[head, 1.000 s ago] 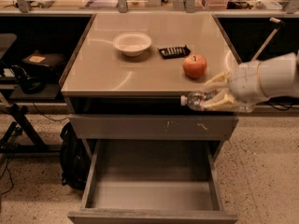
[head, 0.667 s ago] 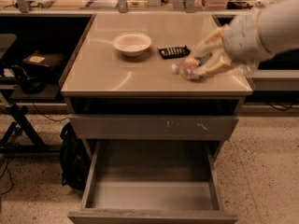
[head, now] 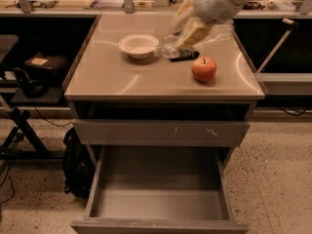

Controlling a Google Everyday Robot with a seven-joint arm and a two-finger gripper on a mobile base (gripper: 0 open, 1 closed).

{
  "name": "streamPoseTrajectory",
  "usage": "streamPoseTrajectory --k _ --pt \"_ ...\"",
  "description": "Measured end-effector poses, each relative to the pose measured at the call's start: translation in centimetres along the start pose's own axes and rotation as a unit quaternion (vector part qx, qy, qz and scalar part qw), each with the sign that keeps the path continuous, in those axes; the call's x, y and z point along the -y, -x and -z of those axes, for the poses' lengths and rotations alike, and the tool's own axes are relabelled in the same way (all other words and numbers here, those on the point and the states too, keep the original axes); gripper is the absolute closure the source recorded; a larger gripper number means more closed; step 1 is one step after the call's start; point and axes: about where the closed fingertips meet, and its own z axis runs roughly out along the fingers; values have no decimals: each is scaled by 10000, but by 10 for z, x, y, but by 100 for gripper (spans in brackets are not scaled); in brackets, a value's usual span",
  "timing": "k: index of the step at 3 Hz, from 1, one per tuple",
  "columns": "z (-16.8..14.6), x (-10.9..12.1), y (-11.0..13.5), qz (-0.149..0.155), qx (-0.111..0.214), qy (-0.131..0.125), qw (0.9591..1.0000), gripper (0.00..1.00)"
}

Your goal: Pick water bottle from middle drawer and place on counter

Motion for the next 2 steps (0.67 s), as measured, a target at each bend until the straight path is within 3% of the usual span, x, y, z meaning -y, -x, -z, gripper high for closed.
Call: streamPoseTrajectory --k 1,2 --pt "-102 19 18 103 790 612 9949 100" --pt "-189 3 15 -105 1578 1139 9808 100"
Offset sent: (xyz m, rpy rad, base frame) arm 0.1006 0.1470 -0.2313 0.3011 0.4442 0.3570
